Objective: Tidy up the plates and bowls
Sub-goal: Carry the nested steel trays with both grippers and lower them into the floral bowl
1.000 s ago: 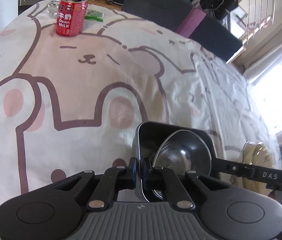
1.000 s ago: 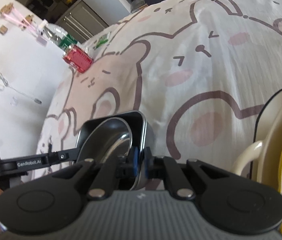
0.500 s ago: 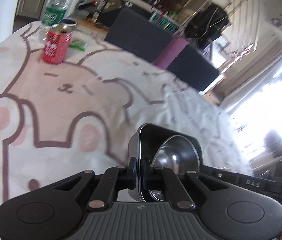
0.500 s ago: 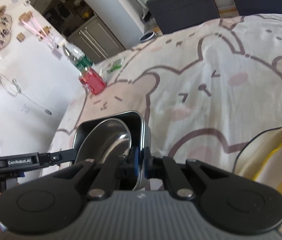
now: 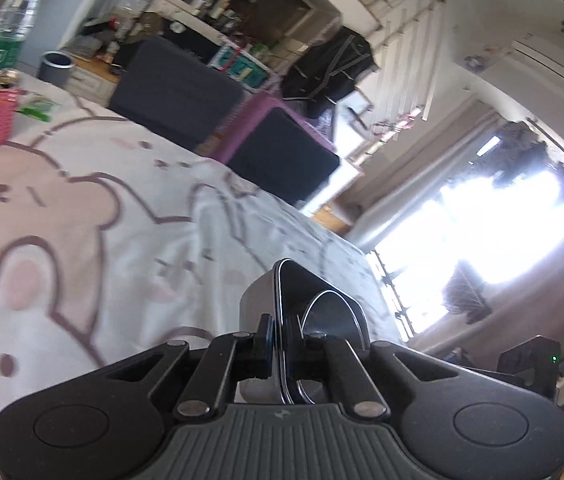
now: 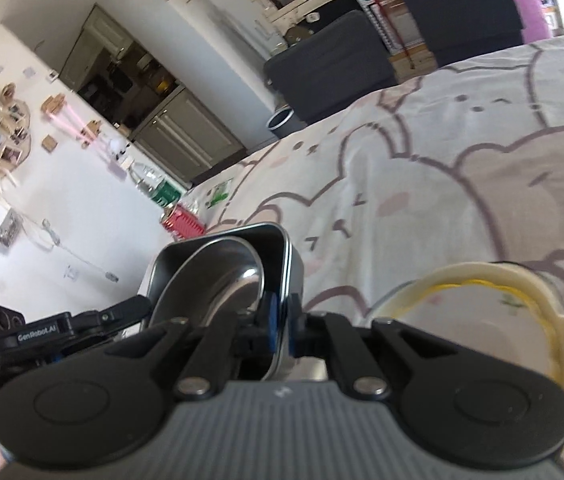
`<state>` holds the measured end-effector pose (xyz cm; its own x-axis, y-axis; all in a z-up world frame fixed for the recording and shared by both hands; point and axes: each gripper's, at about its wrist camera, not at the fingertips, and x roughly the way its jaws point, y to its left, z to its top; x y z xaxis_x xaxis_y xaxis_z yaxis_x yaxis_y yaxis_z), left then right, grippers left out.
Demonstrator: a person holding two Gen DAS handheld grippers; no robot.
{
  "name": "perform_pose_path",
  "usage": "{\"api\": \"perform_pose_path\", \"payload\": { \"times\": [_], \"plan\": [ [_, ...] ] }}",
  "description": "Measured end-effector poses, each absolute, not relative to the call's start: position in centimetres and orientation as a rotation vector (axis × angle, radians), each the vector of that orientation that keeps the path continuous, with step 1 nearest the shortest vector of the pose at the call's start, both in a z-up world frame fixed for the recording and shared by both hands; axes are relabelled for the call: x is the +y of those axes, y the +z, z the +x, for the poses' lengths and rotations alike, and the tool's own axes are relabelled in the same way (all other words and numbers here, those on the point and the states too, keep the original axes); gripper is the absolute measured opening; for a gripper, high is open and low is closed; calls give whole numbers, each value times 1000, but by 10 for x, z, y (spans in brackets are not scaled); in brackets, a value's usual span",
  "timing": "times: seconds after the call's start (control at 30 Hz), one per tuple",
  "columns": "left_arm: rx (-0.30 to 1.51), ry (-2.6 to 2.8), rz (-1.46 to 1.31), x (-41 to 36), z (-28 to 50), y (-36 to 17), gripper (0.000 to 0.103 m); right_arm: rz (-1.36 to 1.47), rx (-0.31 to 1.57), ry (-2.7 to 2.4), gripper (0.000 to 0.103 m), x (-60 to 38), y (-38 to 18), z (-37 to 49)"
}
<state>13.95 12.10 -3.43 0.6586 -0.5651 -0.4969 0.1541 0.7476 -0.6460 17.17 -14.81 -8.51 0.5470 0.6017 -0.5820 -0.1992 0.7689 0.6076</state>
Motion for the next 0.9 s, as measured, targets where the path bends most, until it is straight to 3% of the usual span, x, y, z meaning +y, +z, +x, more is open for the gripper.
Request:
{"api": "perform_pose_path", "payload": {
  "times": [0.43,0.9],
  "plan": [
    [801,-523,-677,46,141,-56,6,574,857,389,6,-235,-87,138],
    [909,-491,-686,28,153,-84,6,693,862,369,7,-269,-110,129]
  ]
}}
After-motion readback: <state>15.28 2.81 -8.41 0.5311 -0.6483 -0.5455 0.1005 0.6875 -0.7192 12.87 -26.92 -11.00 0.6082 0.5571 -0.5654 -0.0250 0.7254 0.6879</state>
